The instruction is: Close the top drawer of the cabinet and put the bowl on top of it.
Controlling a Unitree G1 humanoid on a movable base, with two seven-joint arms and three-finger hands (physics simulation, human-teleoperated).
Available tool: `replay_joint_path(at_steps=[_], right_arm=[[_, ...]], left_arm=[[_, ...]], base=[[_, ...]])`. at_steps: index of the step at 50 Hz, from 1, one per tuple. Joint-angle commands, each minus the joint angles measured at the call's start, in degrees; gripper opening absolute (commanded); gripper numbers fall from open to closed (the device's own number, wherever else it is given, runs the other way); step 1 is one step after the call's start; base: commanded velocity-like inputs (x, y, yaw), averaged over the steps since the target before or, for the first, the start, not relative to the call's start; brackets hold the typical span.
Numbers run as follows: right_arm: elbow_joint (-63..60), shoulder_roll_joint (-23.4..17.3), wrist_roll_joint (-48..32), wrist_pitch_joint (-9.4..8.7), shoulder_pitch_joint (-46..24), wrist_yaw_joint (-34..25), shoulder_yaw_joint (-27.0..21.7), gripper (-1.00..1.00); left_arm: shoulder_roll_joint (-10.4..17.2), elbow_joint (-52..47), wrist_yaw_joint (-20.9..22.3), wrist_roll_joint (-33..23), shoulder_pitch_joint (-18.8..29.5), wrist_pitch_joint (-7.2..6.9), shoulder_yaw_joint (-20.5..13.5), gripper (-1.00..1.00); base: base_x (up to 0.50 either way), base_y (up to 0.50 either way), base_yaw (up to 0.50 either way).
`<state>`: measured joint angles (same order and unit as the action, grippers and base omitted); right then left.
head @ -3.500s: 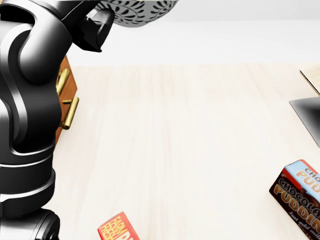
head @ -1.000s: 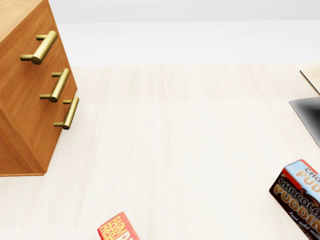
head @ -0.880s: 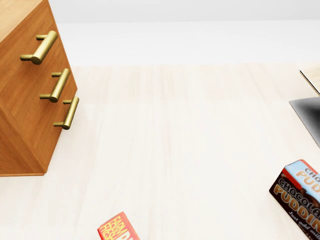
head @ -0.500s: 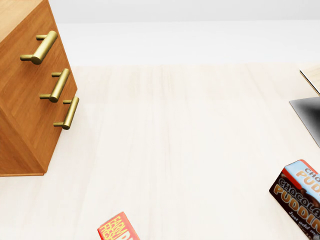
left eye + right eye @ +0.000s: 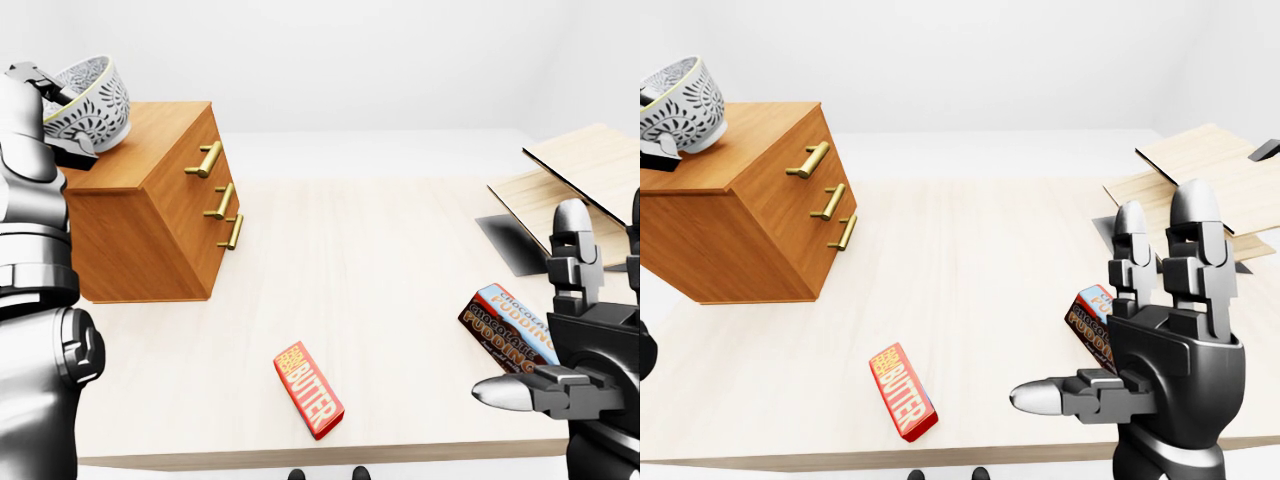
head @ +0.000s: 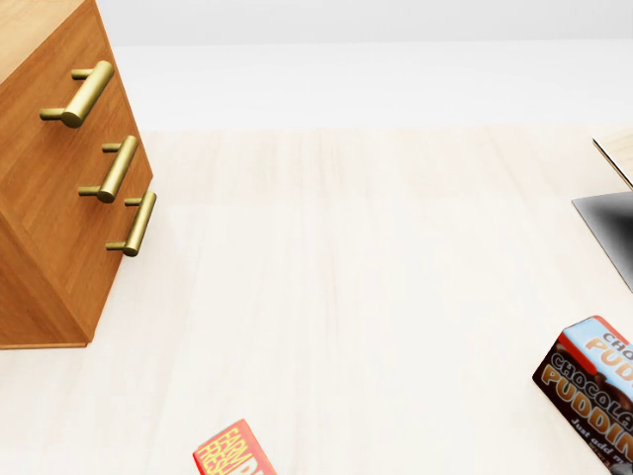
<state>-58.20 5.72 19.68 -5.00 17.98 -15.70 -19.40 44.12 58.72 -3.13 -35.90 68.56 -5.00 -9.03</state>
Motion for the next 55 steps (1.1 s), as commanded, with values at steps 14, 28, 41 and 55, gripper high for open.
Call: replay_joint_path(at_steps=[14, 28, 41, 55], right_arm=[[-0.02, -0.17, 0.11, 0.0, -0.1, 0.0, -0.12, 1.0], [-0.11, 0.23, -0.43, 0.0, 0.65, -0.38, 0.53, 1.0], [0.31, 0.32, -0.79, 0.0, 0.81, -0.52, 0.98, 1.0], [0.57, 0.24, -1.13, 0.0, 1.05, -0.34, 1.63, 1.0]], left_arm=[[-1.71, 4.88, -3.75, -0.5, -1.41, 0.0, 0.53, -1.0], [-1.52, 5.18, -4.41, -0.4, -1.5, 0.0, 0.79, 1.0], [-1.21, 4.72, -5.4, -0.9, -1.43, 0.0, 0.53, 1.0], [0.07, 2.69, -5.0, -1.52, -1.01, 0.0, 0.26, 1.0]], base=[[0.0, 0.0, 0.0], [0.0, 0.0, 0.0], [0.0, 0.0, 0.0], [0.0, 0.0, 0.0]])
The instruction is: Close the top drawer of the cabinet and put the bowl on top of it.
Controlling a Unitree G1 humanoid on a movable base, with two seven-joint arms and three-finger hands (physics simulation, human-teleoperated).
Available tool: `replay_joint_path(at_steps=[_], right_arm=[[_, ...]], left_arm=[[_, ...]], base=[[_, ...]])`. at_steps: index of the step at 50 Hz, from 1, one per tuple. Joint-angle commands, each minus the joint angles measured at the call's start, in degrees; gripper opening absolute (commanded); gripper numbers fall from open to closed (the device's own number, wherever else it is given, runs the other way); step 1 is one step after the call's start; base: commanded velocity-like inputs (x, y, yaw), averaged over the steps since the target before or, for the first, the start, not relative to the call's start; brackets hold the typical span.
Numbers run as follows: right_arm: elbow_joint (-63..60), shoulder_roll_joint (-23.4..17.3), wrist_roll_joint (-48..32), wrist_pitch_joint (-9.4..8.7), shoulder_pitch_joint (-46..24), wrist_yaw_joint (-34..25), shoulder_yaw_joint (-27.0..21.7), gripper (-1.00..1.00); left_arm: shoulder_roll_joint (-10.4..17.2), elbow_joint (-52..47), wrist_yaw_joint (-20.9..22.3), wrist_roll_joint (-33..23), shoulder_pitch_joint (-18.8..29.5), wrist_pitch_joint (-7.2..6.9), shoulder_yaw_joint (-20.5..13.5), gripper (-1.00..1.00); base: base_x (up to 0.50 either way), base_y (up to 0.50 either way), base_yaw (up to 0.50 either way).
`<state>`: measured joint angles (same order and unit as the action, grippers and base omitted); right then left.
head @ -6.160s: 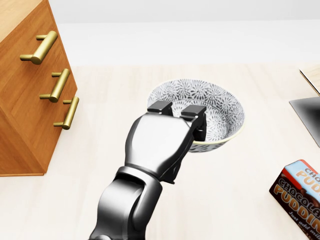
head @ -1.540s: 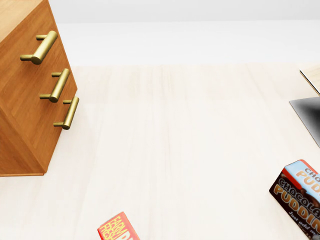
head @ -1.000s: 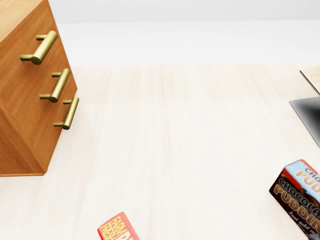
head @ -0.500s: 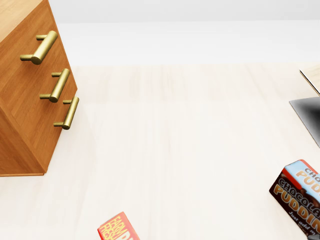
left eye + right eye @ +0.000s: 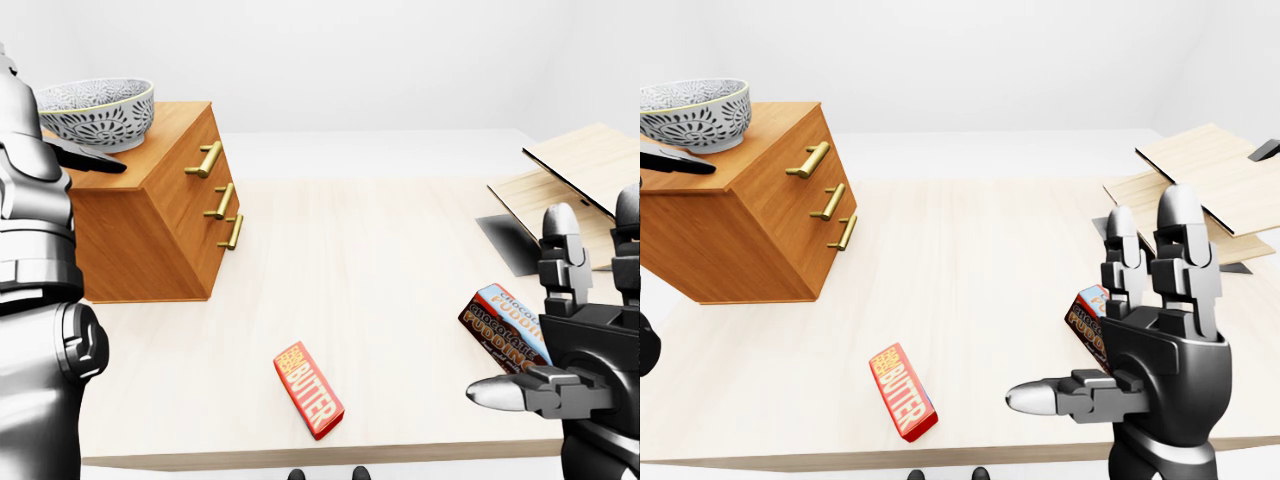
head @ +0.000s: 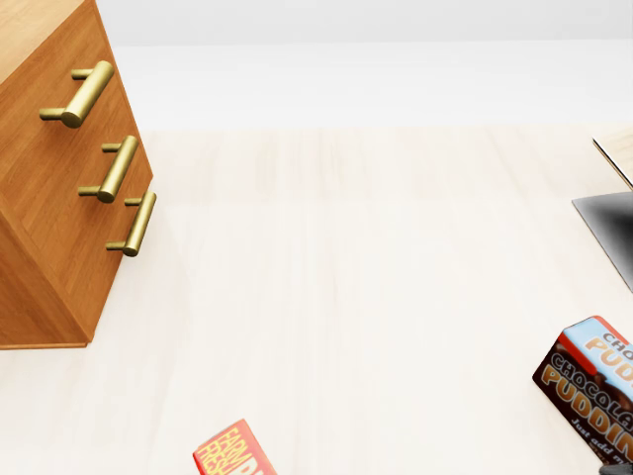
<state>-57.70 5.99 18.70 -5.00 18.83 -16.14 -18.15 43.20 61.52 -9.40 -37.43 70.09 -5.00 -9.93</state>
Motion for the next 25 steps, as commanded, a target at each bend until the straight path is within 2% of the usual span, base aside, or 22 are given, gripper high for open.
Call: replay_joint_path(at_steps=[1, 8, 13, 19, 22, 25], right_arm=[[0.07, -0.05, -0.15, 0.0, 0.19, 0.11, 0.37, 1.0], [0.12, -0.08, -0.31, 0.0, 0.19, 0.13, 0.53, 1.0], [0.13, -0.07, -0.31, 0.0, 0.3, 0.03, 0.59, 1.0], [-0.02, 0.01, -0.43, 0.0, 0.51, -0.05, 0.78, 1.0], [-0.05, -0.09, -0.37, 0.0, 0.35, 0.02, 0.74, 1.0], [0.18, -0.21, -0.38, 0.0, 0.04, 0.14, 0.67, 1.0]], left_arm=[[1.07, -0.72, 1.56, 0.04, -2.63, 0.0, 1.04, 1.0], [2.23, -13.18, 6.36, 0.7, -5.19, 0.0, -1.0, 1.0], [3.5, -29.71, 11.89, 1.27, -9.92, 0.0, -3.87, 1.0], [3.68, -38.3, 15.0, 0.92, -12.0, 0.0, -4.9, 1.0], [3.94, -45.02, 17.92, 0.54, -12.83, 0.0, -5.51, 1.0], [3.68, -47.26, 18.75, -0.01, -13.0, 0.0, -5.44, 1.0]], base=[[0.0, 0.0, 0.0], [0.0, 0.0, 0.0], [0.0, 0.0, 0.0], [0.0, 0.0, 0.0], [0.0, 0.0, 0.0], [0.0, 0.0, 0.0]])
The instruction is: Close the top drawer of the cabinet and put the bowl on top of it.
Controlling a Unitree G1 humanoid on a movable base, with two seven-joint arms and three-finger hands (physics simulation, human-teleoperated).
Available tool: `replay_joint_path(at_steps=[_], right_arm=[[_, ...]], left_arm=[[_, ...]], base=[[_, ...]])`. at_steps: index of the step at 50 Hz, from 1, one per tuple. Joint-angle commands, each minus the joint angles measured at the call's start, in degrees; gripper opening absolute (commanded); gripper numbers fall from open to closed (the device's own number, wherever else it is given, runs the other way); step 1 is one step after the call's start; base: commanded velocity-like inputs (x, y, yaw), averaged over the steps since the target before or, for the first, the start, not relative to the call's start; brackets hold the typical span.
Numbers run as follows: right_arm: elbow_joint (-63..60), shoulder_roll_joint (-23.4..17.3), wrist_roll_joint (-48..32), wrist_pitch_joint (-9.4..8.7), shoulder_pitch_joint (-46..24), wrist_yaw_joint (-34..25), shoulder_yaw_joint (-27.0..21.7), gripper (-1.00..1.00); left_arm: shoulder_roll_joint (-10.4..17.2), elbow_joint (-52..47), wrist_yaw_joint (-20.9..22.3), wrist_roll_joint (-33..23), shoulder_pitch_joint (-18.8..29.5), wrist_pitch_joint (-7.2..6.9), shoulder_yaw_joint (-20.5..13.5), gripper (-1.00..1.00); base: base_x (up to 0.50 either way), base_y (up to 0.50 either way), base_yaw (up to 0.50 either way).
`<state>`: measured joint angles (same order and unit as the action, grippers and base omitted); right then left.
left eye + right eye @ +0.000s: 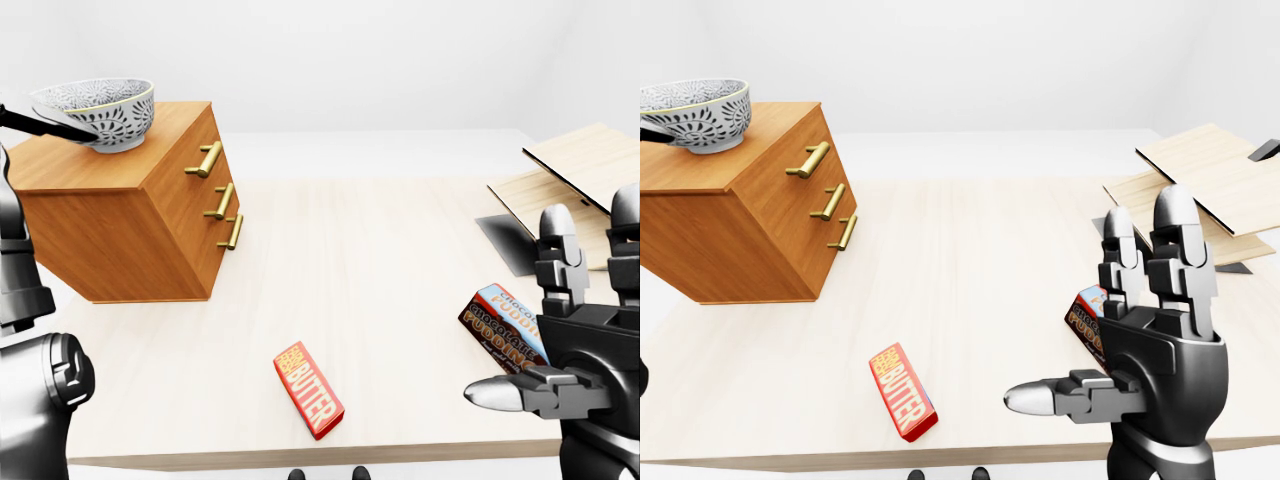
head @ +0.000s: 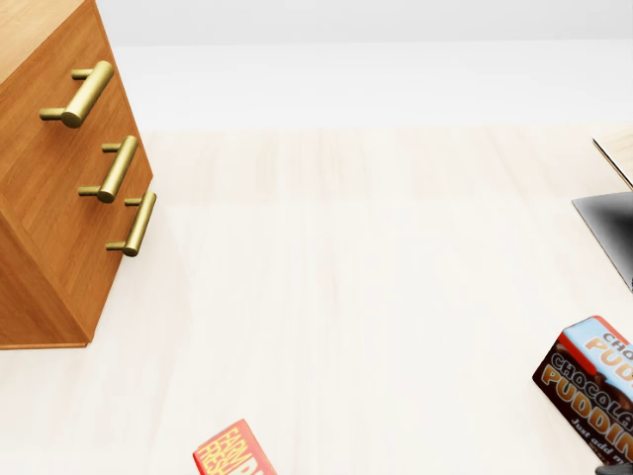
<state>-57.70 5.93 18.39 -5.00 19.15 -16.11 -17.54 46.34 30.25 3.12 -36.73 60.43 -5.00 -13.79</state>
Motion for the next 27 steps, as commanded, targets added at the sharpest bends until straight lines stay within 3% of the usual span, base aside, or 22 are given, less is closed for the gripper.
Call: replay_joint_path(at_steps=[1, 9, 18, 27], right_arm=[[0.14, -0.18, -0.05, 0.0, -0.28, 0.13, 0.09, 1.0], [-0.12, -0.23, 0.12, 0.0, -0.42, 0.18, -0.12, 1.0], [0.07, -0.32, -0.09, 0.0, -0.49, 0.27, 0.12, 1.0], [0.04, -0.09, -0.07, 0.0, -0.07, 0.01, 0.15, 1.0]], left_arm=[[0.39, -16.78, 6.71, -0.81, -3.49, 0.0, -1.58, 1.0], [-1.54, -24.33, 9.76, -0.98, -5.44, 0.0, -2.11, 1.0], [-4.01, -39.1, 17.91, 2.54, -7.41, 0.0, -3.15, 1.0], [-4.53, -57.07, 26.76, 0.33, -8.04, 0.0, -2.05, 1.0]], base=[[0.0, 0.0, 0.0], [0.0, 0.0, 0.0], [0.0, 0.0, 0.0], [0.0, 0.0, 0.0]])
